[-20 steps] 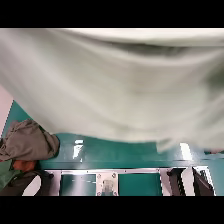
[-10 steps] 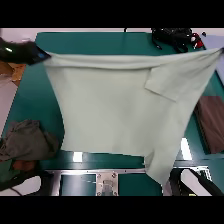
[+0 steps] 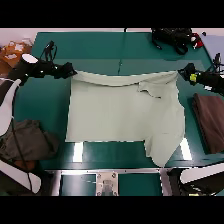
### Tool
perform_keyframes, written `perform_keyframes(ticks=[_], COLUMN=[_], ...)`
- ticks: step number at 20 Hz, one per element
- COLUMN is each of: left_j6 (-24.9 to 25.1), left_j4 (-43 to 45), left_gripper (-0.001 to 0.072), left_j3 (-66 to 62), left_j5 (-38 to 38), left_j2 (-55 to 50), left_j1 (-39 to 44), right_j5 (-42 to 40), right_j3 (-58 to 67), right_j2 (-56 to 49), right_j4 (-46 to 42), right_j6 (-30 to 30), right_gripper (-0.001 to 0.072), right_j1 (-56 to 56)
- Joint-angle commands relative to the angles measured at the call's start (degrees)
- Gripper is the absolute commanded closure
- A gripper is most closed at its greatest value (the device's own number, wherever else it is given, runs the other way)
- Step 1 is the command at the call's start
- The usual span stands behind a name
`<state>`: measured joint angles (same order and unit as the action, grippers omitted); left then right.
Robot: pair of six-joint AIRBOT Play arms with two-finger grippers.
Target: Fold the shirts.
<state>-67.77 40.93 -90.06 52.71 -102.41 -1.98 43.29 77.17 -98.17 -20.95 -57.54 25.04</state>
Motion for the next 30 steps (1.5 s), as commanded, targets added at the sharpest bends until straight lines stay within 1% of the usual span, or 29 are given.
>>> perform_keyframes(ticks=[1, 5, 7, 9, 10, 12, 13, 16, 19, 21, 24, 30], left_j6=[-2.4, -2.9, -2.9, -3.1, -4.3, -5.8, -6.0, -9.0, -10.4, -11.4, -11.5, -11.5], left_j4=[0.3, 0.2, 0.5, 1.5, 3.1, 6.8, 8.6, 15.2, 20.3, 22.9, 23.7, 22.8], left_gripper=[0.0681, 0.0681, 0.0681, 0.0681, 0.0681, 0.0681, 0.0681, 0.0681, 0.0681, 0.0681, 0.0681, 0.0681], left_j3=[-4.0, -6.6, -6.7, -6.6, -6.6, -6.5, -6.4, -6.4, -6.4, -5.7, -3.2, -0.9], left_j5=[-5.3, -5.9, -5.0, -2.6, -0.9, 4.1, 6.9, 14.4, 19.0, 19.7, 19.0, 16.6], left_j2=[-2.1, -2.1, -2.3, -3.1, -3.5, -3.8, -3.8, -3.8, -3.8, -3.8, -3.9, -3.9], left_j1=[0.1, -0.3, -0.3, -0.3, -0.3, -0.3, -0.3, 0.0, 1.0, 1.6, 2.3, 2.3], right_j5=[0.5, -0.2, -0.1, 0.8, 1.9, 6.7, 10.2, 19.7, 26.3, 26.9, 26.6, 24.1], right_j3=[8.9, 13.4, 13.8, 13.8, 13.8, 13.8, 13.8, 13.7, 13.7, 12.7, 9.3, 7.6], right_j2=[-6.4, -6.8, -6.8, -7.0, -7.0, -7.0, -6.9, -6.5, -6.5, -6.5, -6.6, -6.6], right_j4=[0.9, 0.8, 0.2, -4.0, -7.2, -12.9, -15.7, -25.5, -33.6, -37.6, -39.8, -39.1], right_j6=[-1.0, -0.9, -0.9, -1.4, -3.1, -5.2, -6.5, -9.7, -12.3, -14.3, -14.7, -15.6], right_gripper=[0.0696, 0.0696, 0.0696, 0.0696, 0.0696, 0.0697, 0.0697, 0.0698, 0.0698, 0.0697, 0.0698, 0.0698], right_j1=[-0.3, -0.3, -0.2, -0.2, -0.1, 0.7, 1.6, 3.9, 4.4, 4.4, 4.4, 4.3])
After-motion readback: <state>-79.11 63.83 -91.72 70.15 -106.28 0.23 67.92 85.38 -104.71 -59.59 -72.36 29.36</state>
